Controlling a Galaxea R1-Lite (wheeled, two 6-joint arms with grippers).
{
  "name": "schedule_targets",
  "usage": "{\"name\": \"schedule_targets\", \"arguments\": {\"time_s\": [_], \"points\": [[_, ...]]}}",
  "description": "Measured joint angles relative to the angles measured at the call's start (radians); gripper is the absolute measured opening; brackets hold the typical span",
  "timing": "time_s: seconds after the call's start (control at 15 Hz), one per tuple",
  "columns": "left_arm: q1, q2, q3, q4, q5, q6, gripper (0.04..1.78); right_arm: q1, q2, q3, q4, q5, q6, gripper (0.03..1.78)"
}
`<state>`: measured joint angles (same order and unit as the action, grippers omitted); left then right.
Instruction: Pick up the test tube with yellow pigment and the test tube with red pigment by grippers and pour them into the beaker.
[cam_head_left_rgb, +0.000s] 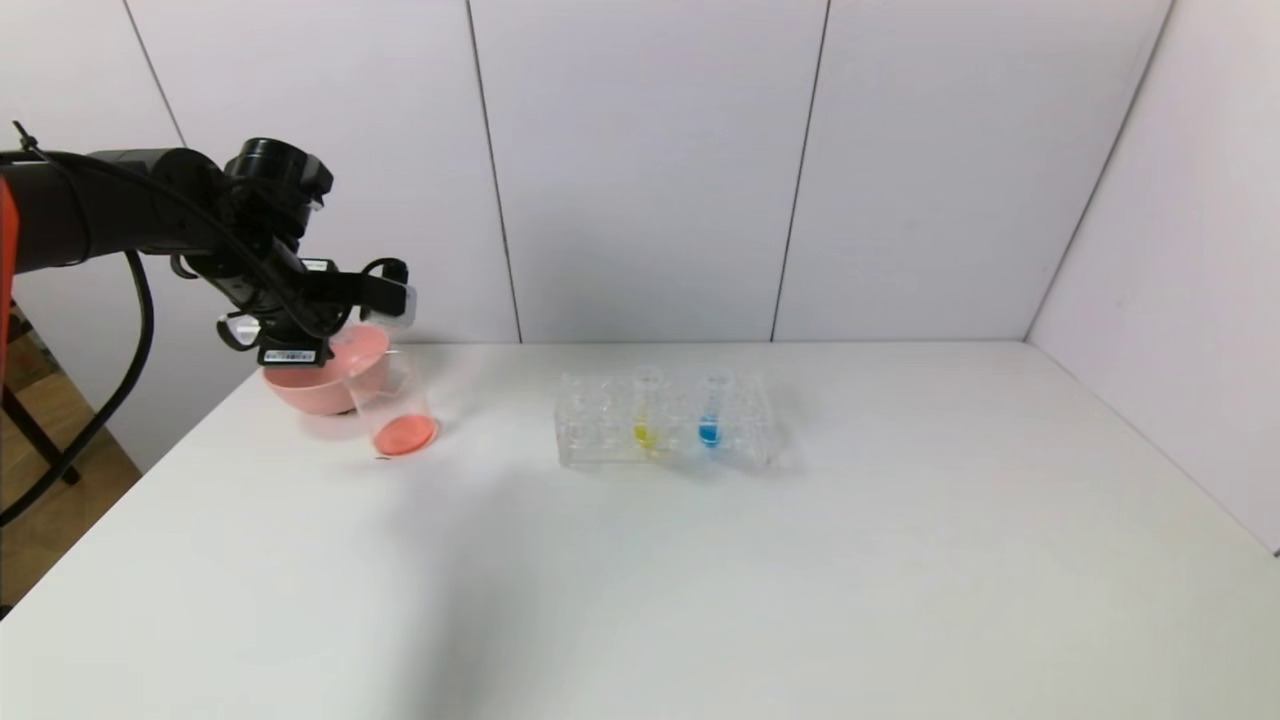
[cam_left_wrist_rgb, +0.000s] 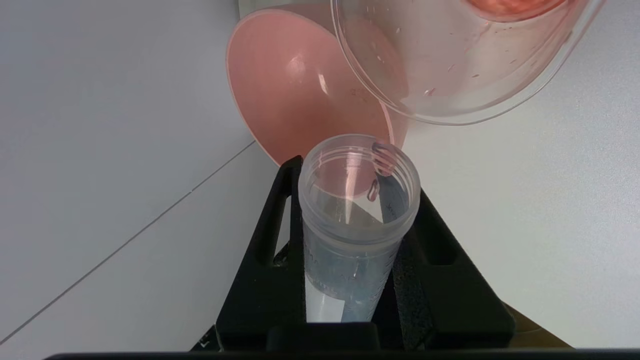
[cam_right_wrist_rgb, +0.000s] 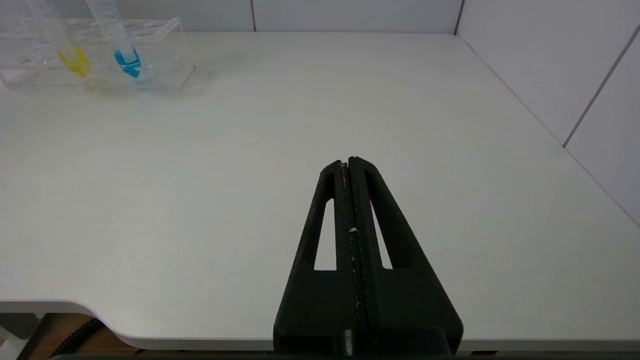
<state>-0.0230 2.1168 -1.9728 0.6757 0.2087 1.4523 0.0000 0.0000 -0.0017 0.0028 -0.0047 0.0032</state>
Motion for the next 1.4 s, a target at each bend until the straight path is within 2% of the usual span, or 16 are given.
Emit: {"name": "schedule_targets", "arguments": {"time_s": [0.6,1.07,1.2,1.4], "points": [[-0.009,0.002,0.0,0.0,0.039,0.02,0.5,0.0,0.0,0.0,0.0,0.0,0.0,0.11],[-0.01,-0.001,-0.002,-0.001,0.026,-0.01,0.5,0.0,0.0,0.0,0.0,0.0,0.0,0.11],[-0.008,-0.005,-0.005,-0.014,0.025,-0.068,0.5,0.0,0.0,0.0,0.0,0.0,0.0,0.11],[-0.008,-0.021,-0.007,-0.016,-0.018,-0.289,0.5,0.0,0.0,0.0,0.0,0.0,0.0,0.11]]}}
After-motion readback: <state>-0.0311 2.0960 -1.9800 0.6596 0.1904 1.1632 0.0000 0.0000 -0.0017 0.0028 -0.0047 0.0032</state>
